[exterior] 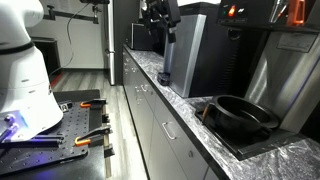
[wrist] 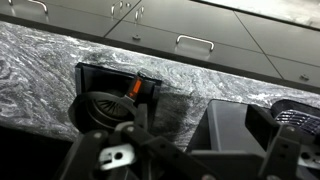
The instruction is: Open the tap dispenser
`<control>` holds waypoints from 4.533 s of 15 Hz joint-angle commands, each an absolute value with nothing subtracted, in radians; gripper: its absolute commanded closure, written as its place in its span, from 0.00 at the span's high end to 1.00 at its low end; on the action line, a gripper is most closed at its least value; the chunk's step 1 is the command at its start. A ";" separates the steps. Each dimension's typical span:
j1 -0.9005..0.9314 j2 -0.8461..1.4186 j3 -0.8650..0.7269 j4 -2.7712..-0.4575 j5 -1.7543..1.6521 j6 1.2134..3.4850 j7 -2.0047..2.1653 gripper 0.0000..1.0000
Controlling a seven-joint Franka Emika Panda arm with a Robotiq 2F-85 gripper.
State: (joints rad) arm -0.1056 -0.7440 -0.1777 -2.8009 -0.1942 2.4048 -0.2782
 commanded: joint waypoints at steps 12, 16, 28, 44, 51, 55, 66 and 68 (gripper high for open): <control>-0.024 -0.727 0.207 -2.782 -0.181 2.646 0.133 0.66; -0.016 -0.678 0.207 -2.783 -0.177 2.789 0.105 0.34; -0.011 -0.606 0.213 -2.784 -0.157 2.963 0.091 0.01; -0.029 -0.634 0.367 -2.708 -0.176 2.964 0.143 0.00; -0.071 -0.600 0.413 -2.651 -0.185 3.009 0.151 0.00; -0.079 -0.580 0.423 -2.628 -0.183 3.023 0.150 0.00; -0.141 -0.515 0.482 -2.590 -0.183 3.082 0.149 0.00; -0.164 -0.511 0.496 -2.592 -0.183 3.108 0.147 0.00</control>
